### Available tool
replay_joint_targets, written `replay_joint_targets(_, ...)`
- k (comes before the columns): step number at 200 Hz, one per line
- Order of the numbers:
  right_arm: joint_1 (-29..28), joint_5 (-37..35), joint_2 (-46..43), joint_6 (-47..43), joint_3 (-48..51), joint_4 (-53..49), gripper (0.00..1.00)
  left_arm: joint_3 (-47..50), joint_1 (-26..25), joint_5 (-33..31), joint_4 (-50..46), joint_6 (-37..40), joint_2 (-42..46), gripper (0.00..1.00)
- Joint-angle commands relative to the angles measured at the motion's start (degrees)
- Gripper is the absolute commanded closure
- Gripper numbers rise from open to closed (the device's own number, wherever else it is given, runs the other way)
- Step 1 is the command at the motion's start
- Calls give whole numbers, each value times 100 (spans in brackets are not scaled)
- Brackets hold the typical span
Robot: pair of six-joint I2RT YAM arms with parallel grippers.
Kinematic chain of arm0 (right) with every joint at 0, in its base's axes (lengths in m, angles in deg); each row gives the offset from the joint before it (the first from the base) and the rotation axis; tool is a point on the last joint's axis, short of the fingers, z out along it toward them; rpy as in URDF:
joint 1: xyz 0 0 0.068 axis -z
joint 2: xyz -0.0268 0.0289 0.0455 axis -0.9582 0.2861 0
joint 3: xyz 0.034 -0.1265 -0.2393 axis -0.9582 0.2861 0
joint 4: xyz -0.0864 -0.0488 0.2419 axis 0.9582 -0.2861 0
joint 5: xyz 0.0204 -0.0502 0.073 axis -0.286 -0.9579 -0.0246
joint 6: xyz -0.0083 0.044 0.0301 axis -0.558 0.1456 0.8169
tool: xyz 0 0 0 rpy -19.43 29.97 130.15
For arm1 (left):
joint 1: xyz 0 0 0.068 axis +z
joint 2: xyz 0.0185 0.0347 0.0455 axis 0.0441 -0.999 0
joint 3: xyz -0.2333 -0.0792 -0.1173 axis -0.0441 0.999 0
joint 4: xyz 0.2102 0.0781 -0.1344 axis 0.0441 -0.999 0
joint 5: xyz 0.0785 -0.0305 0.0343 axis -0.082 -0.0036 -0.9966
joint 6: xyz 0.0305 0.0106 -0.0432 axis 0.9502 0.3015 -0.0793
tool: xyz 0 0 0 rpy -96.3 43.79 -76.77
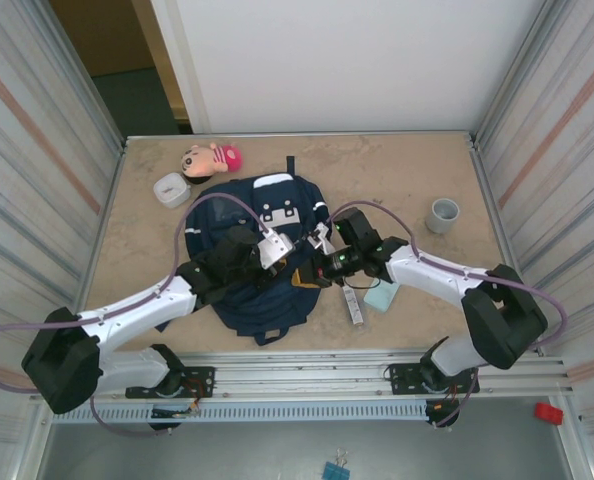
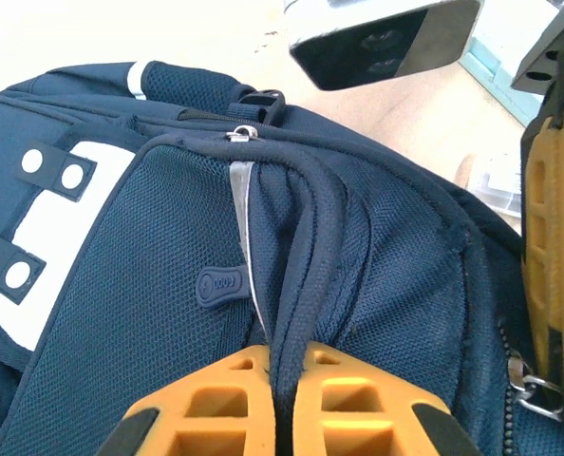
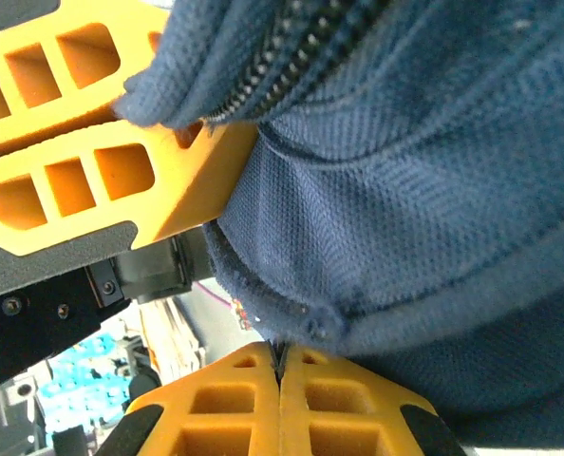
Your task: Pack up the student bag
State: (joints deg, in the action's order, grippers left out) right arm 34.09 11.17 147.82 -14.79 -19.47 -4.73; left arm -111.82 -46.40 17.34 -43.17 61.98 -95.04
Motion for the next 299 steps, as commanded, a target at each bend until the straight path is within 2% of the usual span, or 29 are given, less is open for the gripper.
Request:
replay_joint_targets(1, 50, -95, -501, 138, 40, -173, 77, 43, 55, -221, 798, -165, 25, 100)
replay_joint_targets(21, 326, -841, -1104, -356, 7, -984, 50, 109, 62, -3, 790, 29, 109, 100)
replay_joint_targets(33, 584, -856, -1437, -233, 162, -863, 44, 172, 69, 208, 831, 202, 171, 100)
replay_joint_targets(60, 870, -876, -1911, 555, 625, 146, 37, 351, 102, 731, 1106, 465, 350, 100)
replay_joint_targets(96, 637, -1227, -1774, 1646, 1097, 1584, 35, 519, 116, 1159, 1379, 571, 536, 100)
replay_joint_targets(123, 485, -1816, -1568, 2249, 1201, 2139, 33, 553, 125, 1414, 1427, 629, 585, 100)
replay_joint_targets(147, 393, -2042, -1377, 2614, 1259, 2639, 32, 582, 127, 1474, 1447, 652, 610, 100)
replay_joint_targets(182, 292, -2118, -1096, 2811, 1080, 2492, 28, 571, 127, 1470, 1474, 703, 614, 100)
replay_joint_targets(214, 176, -2242, -944, 2922, 930, 2257, 15, 567, 127, 1282, 1577, 627, 572, 100)
replay_joint_targets(244, 163, -2329, -842, 2983, 906, 2280, 14, 559, 125, 1466, 1749, 634, 479, 100)
replay_joint_targets(276, 185, -2117, -535, 3082, 686, 2601, 14, 454, 129, 1651, 1486, 793, 324, 100)
replay_joint_targets(285, 185, -2066, -436, 3060, 592, 2610, 14, 427, 126, 1692, 1430, 784, 296, 95)
replay_joint_targets(299, 185, -1992, -294, 3063, 502, 2656, 16, 403, 118, 1720, 1361, 698, 286, 82)
